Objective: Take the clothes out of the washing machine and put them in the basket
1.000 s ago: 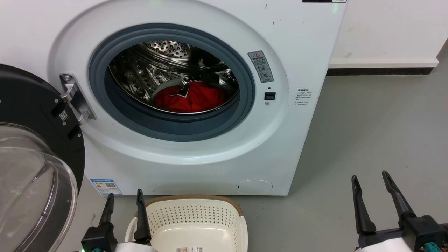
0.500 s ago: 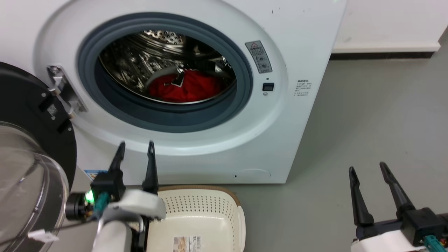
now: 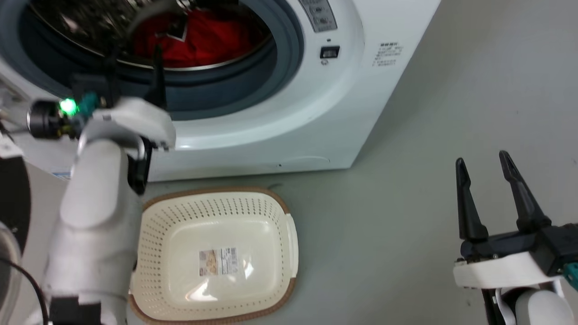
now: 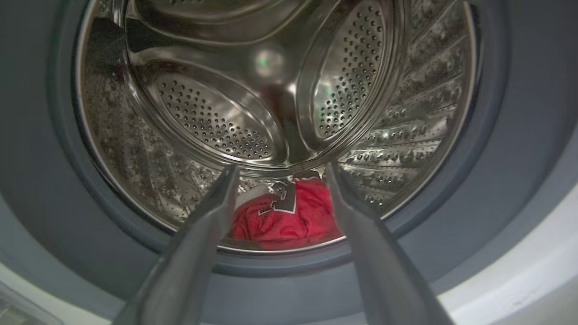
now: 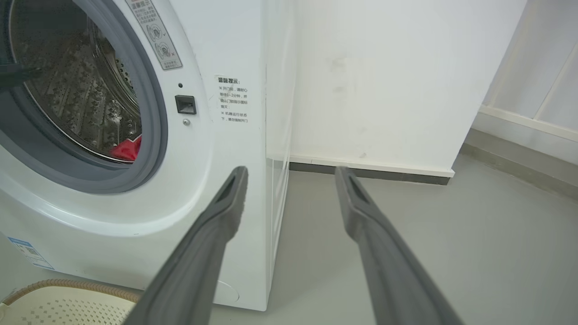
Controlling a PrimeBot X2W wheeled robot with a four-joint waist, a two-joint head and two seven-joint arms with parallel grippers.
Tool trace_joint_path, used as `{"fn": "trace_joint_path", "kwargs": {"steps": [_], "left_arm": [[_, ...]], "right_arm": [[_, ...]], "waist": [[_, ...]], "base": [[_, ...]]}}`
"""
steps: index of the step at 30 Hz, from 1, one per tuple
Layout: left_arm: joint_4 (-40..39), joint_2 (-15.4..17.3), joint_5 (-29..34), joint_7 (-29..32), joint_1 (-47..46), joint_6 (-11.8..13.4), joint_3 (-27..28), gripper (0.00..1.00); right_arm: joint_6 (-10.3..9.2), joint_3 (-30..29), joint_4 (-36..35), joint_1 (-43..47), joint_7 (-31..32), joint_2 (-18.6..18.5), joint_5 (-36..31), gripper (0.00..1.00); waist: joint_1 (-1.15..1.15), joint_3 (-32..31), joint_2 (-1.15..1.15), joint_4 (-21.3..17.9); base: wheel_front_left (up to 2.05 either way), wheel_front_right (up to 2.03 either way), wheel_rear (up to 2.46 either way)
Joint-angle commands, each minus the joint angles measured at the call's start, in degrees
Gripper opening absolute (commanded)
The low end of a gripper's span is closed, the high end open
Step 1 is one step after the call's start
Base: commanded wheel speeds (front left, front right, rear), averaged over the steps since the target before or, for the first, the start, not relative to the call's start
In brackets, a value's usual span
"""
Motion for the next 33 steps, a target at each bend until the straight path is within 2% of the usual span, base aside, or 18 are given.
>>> {"fn": "trace_joint_path", "kwargs": {"steps": [1, 8, 16, 21, 33], "left_arm": [[1.3, 0.3, 0.6, -0.1, -2.4, -0.3, -0.5, 1.0], [12.3, 3.9, 1.3, 2.8, -17.0, -1.6, -2.0, 1.0], [20.0, 7.9, 2.3, 8.0, -28.5, -2.0, -3.3, 1.0], [23.6, 10.8, 3.8, 13.4, -35.5, -2.5, -5.7, 1.0], [30.3, 14.3, 3.0, 27.3, -48.3, -3.2, -9.0, 1.0]], "right_arm": [[-0.04, 0.1, -0.4, -1.5, -0.1, 0.0, 0.3, 1.0], [-0.04, 1.0, -1.4, -6.4, -0.1, 0.0, 2.3, 1.0], [-0.04, 1.5, -2.4, -9.8, -0.1, 0.1, 4.7, 1.0], [-0.04, 2.1, -3.1, -11.0, -0.1, 0.1, 6.3, 1.0], [-0.04, 3.5, -4.1, -13.1, -0.1, 0.1, 9.8, 1.0]], "waist": [[-0.01, 4.5, 0.0, -2.3], [-0.01, 12.5, 0.0, -5.7], [-0.01, 19.3, 0.0, -9.5], [-0.01, 22.9, 0.0, -11.0], [-0.01, 29.0, 0.0, -14.1]], "base": [[0.0, 0.0, 0.0], [0.0, 0.0, 0.0], [0.0, 0.0, 0.0], [0.0, 0.0, 0.0], [0.0, 0.0, 0.0]]}}
